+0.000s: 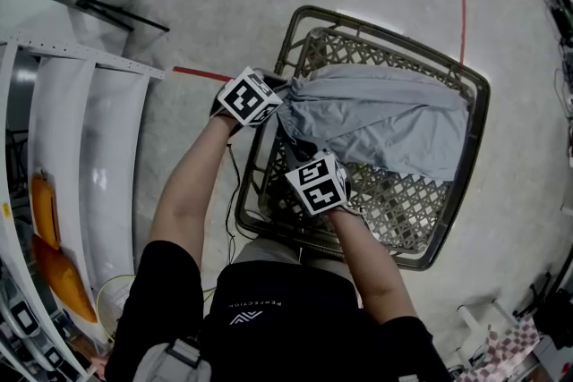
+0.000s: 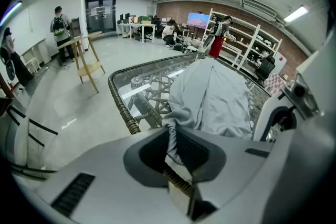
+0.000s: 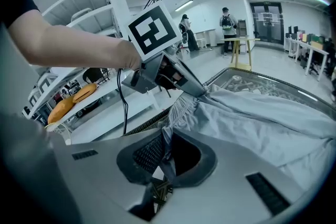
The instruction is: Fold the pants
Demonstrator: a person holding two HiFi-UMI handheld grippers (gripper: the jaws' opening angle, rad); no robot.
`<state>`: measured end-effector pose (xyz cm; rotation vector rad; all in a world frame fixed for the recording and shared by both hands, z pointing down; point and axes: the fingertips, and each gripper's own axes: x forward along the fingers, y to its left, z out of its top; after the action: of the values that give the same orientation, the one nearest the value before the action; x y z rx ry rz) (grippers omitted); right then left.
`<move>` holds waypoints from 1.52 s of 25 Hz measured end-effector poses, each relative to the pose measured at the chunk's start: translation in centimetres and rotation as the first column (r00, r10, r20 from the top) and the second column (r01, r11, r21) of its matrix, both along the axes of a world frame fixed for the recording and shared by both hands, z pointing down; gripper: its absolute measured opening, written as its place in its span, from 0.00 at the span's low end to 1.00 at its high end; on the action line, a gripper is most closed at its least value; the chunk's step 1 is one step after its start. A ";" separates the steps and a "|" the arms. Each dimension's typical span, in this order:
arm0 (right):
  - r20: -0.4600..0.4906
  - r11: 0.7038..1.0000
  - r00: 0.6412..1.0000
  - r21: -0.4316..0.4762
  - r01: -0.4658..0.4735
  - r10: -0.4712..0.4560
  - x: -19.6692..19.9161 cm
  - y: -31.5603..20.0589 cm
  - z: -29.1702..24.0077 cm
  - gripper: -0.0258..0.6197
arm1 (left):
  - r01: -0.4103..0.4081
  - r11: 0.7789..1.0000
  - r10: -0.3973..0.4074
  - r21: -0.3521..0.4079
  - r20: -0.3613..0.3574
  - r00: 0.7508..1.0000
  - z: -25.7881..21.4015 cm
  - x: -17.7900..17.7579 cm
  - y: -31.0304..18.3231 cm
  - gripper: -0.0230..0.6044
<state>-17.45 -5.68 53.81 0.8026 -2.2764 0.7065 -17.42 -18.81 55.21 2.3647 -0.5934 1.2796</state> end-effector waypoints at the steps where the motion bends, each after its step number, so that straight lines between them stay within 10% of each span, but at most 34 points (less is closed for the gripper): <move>1: 0.005 1.000 1.000 -0.001 0.002 -0.002 -0.1 0.2 -0.2 0.11 | -0.002 1.000 0.002 -0.002 0.006 1.000 0.0 -0.2 0.2 0.11; 38: 0.055 0.961 0.963 0.071 -0.268 0.265 14.9 -2.6 -3.9 0.11 | -0.084 0.993 0.085 0.088 -0.005 0.996 -4.9 13.9 -1.7 0.11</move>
<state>-2.58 -8.30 49.94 1.1574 -2.2710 0.7658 -3.49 -20.51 50.35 2.4900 -0.5627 1.3030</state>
